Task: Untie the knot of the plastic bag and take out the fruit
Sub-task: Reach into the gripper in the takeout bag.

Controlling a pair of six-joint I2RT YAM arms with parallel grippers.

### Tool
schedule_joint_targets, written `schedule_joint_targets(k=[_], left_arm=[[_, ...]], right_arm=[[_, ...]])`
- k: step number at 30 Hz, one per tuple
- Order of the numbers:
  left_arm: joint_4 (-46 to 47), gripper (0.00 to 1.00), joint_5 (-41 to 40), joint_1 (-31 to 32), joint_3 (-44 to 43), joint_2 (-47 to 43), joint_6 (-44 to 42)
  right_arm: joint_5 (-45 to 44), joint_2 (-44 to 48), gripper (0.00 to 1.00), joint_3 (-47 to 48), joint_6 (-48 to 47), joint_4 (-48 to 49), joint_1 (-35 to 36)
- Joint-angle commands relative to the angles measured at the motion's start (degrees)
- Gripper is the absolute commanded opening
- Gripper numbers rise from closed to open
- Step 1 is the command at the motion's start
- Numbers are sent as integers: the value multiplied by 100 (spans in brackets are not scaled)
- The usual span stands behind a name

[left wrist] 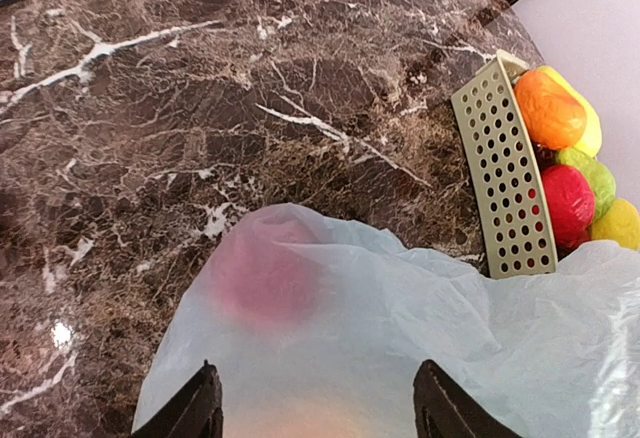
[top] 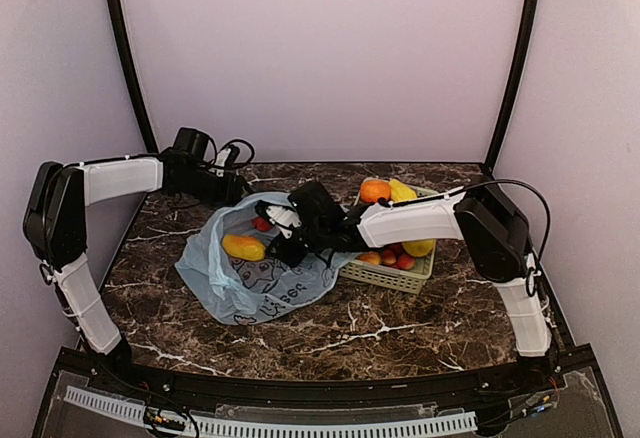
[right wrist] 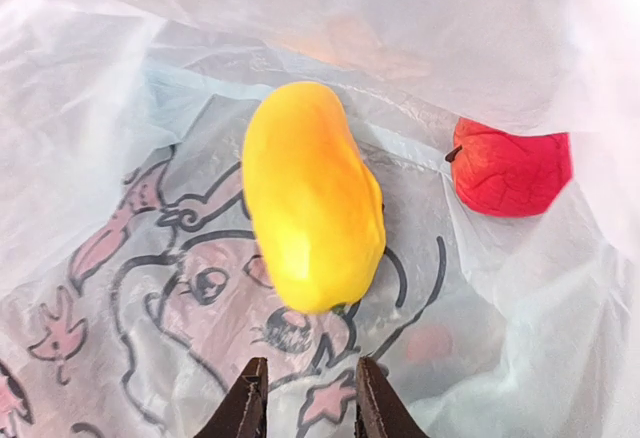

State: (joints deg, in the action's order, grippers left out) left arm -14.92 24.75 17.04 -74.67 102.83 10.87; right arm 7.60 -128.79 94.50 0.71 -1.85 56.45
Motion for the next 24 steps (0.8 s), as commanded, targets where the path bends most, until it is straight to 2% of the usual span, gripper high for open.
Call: schedule_joint_targets(k=[1, 11, 17, 21, 24], left_arm=[[-117, 65, -443, 19, 172, -732, -256], [-280, 76, -945, 3, 382, -1664, -546], [-443, 78, -1152, -30, 680, -2226, -761], [-359, 80, -938, -42, 999, -2638, -781], [-416, 82, -555, -50, 1077, -2790, -791]], right_arm=[[-146, 671, 28, -471, 216, 290, 144], [-342, 1571, 27, -1425, 396, 386, 393], [-349, 2285, 27, -2118, 689, 527, 476], [-410, 2674, 28, -2591, 825, 647, 512], [-489, 2668, 33, -2594, 834, 636, 510]])
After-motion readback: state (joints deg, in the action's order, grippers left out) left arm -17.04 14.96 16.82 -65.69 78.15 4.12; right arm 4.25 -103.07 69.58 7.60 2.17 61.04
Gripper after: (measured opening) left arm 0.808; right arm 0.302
